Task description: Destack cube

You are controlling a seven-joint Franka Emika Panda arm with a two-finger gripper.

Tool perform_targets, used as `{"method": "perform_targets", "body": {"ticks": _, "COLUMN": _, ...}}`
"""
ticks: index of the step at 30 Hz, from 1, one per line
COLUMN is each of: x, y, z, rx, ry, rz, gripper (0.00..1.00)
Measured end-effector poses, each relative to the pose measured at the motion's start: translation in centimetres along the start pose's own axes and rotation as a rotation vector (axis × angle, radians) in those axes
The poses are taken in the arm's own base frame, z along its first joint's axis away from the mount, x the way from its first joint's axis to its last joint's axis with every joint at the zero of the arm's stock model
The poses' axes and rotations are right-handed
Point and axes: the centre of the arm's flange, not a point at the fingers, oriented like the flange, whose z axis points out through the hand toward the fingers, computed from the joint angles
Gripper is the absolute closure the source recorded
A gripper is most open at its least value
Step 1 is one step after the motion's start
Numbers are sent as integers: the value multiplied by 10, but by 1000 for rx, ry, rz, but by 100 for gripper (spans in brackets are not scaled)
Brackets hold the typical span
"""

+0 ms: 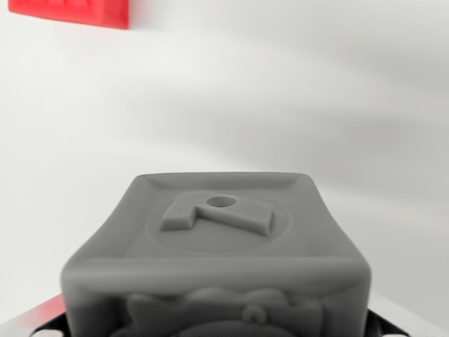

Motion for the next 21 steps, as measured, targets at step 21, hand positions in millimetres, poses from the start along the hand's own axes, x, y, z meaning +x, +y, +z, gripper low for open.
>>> {"method": "perform_targets", "body": {"ticks": 21, "x": -2, "y": 40, "z": 3, "rx": 0, "ry": -1, "rz": -30, "gripper": 100}}
